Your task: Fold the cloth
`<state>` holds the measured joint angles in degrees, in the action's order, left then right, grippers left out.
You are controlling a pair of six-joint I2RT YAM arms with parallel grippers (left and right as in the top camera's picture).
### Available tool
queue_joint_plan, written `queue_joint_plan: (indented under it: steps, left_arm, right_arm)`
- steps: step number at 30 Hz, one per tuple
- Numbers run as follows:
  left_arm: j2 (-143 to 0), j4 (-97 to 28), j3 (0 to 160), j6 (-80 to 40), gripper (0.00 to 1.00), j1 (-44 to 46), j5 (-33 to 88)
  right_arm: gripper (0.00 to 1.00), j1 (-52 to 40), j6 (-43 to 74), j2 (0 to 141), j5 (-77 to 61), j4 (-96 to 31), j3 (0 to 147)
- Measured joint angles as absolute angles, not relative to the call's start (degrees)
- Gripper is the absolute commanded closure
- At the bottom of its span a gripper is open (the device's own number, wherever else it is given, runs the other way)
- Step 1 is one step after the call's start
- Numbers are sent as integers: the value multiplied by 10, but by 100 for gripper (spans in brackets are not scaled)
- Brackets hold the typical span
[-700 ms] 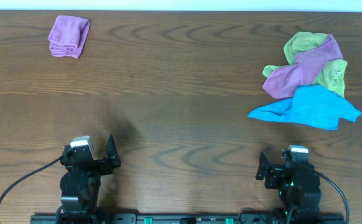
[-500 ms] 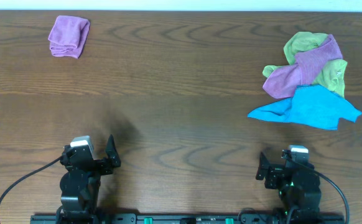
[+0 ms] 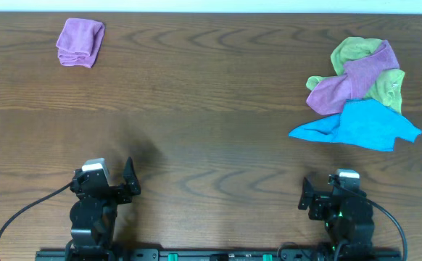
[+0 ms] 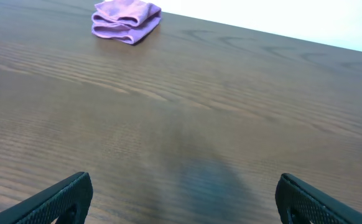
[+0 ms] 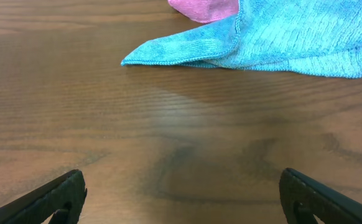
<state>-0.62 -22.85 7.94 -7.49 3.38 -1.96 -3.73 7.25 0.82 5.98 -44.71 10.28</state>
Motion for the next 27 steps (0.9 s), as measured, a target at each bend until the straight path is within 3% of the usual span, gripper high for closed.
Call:
queue_joint_plan:
  steps: [12, 17, 27]
  left_arm:
    - [-6, -228, 79, -75, 5, 34, -20]
    - [-6, -229, 79, -75, 5, 34, -20]
    - [-6, -228, 79, -75, 5, 34, -20]
  right_arm:
    - [1, -37, 72, 8, 69, -445, 103]
    - [1, -37, 76, 8, 88, -356, 99]
    - [1, -35, 255, 10, 142, -218, 99]
